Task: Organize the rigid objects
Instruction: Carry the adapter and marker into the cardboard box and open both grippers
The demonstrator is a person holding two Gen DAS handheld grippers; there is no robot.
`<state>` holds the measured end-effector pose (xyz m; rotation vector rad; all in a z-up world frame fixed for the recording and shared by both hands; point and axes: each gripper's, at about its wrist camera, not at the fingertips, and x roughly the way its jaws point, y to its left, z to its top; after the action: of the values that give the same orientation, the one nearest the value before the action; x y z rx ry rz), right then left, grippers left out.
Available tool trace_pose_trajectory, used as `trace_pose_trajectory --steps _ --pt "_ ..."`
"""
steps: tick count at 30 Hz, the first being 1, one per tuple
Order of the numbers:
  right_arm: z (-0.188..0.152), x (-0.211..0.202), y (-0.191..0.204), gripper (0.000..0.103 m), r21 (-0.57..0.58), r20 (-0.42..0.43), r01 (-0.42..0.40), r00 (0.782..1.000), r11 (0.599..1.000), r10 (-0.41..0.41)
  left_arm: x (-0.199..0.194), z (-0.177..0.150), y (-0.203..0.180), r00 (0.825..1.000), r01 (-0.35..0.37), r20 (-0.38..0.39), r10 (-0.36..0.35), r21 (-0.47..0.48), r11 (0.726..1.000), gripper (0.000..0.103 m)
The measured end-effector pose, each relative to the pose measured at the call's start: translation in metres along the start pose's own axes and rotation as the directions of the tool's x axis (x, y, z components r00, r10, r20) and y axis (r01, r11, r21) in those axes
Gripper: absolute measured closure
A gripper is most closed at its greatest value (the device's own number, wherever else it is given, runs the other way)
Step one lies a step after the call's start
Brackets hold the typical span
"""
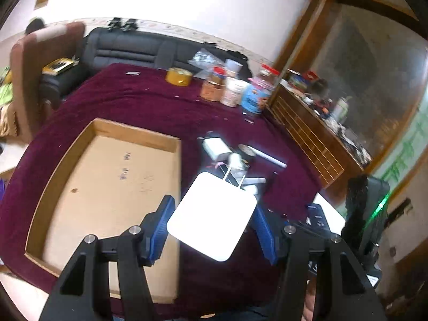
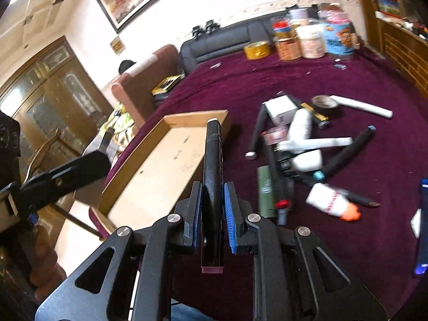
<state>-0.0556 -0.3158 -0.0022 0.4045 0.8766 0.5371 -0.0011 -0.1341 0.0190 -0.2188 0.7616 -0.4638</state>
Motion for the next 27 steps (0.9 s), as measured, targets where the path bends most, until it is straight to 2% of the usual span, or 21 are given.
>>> trace_pose_trajectory --steps 7,13,17,20,23,27 --pt "0.003 0.018 0.029 0.087 -0.067 -0.054 -0.045 0.998 0.997 0.042 -0.004 0.001 0.045 0.997 -0.07 0.009 0.071 -0.094 0.993 0.045" --pt "0.01 0.047 0.056 0.087 -0.107 -0.13 -0.117 0.986 0.987 0.103 -0.005 0.001 0.082 0.992 -0.126 -0.003 0.127 -0.171 0.977 0.045" --pt "0.016 0.074 0.071 0.087 -0.134 -0.172 -0.109 0.981 0.985 0.086 0.006 0.001 0.098 0.986 -0.164 -0.039 0.159 -0.17 0.972 0.045" --pt "0.023 0.098 0.076 0.087 -0.12 -0.207 -0.116 0.974 0.986 0.089 0.025 0.001 0.111 0.975 -0.214 -0.089 0.201 -0.163 0.963 0.045" --pt "0.023 0.114 0.078 0.087 -0.155 -0.216 -0.064 0.976 0.986 0.029 0.049 -0.001 0.121 0.955 -0.27 -0.165 0.246 -0.147 0.952 0.045" --pt "0.016 0.123 0.078 0.086 -0.181 -0.243 -0.034 0.97 0.983 -0.011 0.065 -0.005 0.124 0.936 -0.306 -0.219 0.276 -0.116 0.945 0.045"
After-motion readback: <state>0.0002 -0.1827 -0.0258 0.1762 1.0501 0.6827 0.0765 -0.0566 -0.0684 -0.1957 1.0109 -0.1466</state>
